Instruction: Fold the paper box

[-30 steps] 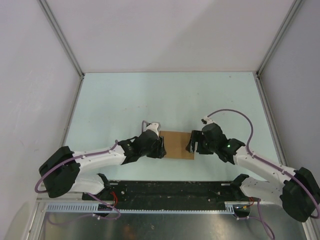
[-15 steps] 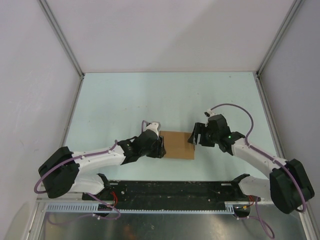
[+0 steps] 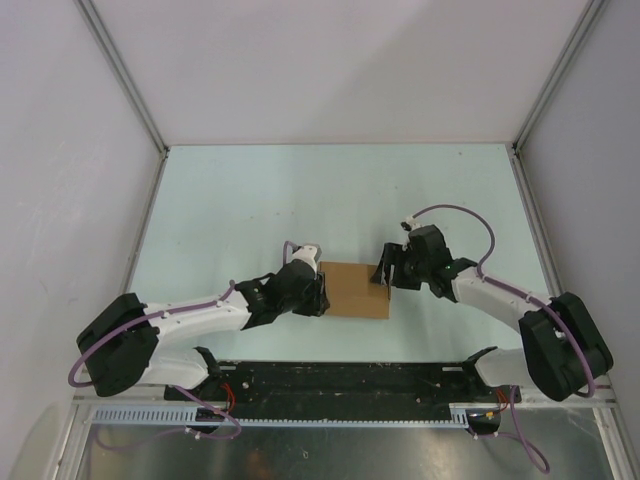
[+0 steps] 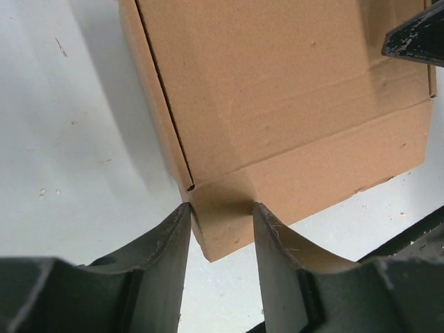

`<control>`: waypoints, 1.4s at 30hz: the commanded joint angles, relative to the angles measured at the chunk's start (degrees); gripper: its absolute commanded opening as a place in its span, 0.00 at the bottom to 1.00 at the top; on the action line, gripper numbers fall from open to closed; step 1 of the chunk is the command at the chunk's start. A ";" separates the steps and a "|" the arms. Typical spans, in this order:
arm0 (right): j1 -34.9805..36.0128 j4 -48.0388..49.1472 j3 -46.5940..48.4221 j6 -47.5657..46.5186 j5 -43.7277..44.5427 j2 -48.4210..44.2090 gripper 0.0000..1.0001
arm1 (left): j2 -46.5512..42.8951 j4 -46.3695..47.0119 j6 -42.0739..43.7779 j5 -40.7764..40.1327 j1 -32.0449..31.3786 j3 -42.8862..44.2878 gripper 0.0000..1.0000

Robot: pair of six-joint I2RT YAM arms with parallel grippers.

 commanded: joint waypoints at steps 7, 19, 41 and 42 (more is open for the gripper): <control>-0.13 2.57 2.09 0.17 1.55 3.17 0.67 | 0.27 1.49 1.61 -1.81 -0.12 -0.97 0.41; -0.39 3.27 2.09 0.35 1.20 5.81 0.67 | 0.71 4.21 4.59 -4.53 -0.21 -2.02 0.40; -1.01 3.36 2.09 0.35 0.14 6.69 0.66 | 2.20 13.62 8.20 -7.17 -0.21 -7.48 0.37; -1.01 3.36 2.09 0.35 0.05 6.87 0.66 | 2.38 13.80 8.37 -7.60 -0.21 -7.48 0.37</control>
